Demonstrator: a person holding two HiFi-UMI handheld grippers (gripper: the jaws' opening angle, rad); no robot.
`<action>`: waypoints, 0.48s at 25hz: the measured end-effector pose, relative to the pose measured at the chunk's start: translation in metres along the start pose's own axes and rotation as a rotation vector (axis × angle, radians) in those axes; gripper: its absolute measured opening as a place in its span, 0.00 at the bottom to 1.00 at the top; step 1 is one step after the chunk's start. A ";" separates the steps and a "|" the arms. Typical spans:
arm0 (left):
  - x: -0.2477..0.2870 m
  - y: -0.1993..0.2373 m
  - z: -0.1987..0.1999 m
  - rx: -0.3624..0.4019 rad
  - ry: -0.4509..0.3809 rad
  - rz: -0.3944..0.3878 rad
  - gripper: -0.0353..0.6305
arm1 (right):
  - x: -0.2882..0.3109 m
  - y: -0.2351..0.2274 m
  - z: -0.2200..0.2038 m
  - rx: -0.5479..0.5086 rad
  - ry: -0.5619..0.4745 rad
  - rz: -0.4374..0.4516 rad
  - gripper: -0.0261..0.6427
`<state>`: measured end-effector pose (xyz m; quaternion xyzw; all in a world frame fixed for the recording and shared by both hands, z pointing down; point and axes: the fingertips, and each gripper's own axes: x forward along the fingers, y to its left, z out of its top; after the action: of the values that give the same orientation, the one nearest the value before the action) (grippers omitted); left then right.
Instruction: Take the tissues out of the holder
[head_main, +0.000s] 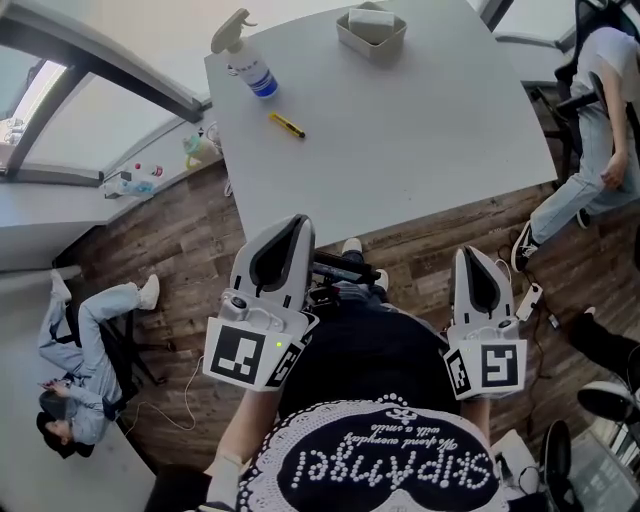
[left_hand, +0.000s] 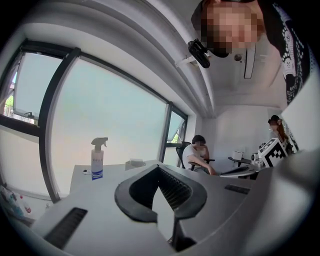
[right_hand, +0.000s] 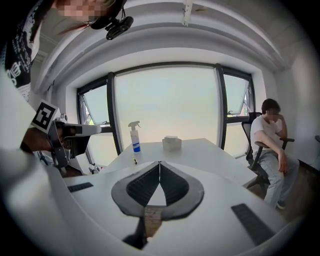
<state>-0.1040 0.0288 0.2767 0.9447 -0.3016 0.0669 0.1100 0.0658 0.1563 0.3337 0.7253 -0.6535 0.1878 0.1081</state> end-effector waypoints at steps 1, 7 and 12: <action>0.003 0.003 0.000 -0.004 0.005 -0.006 0.06 | 0.003 0.001 0.000 0.000 0.007 -0.004 0.06; 0.014 0.012 0.001 -0.022 0.012 -0.034 0.06 | 0.011 0.001 0.005 0.002 0.022 -0.029 0.06; 0.017 0.021 0.002 -0.029 0.010 -0.037 0.06 | 0.020 0.006 0.009 -0.007 0.027 -0.028 0.06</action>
<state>-0.1020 0.0020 0.2816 0.9480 -0.2846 0.0650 0.1264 0.0625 0.1341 0.3332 0.7314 -0.6424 0.1936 0.1220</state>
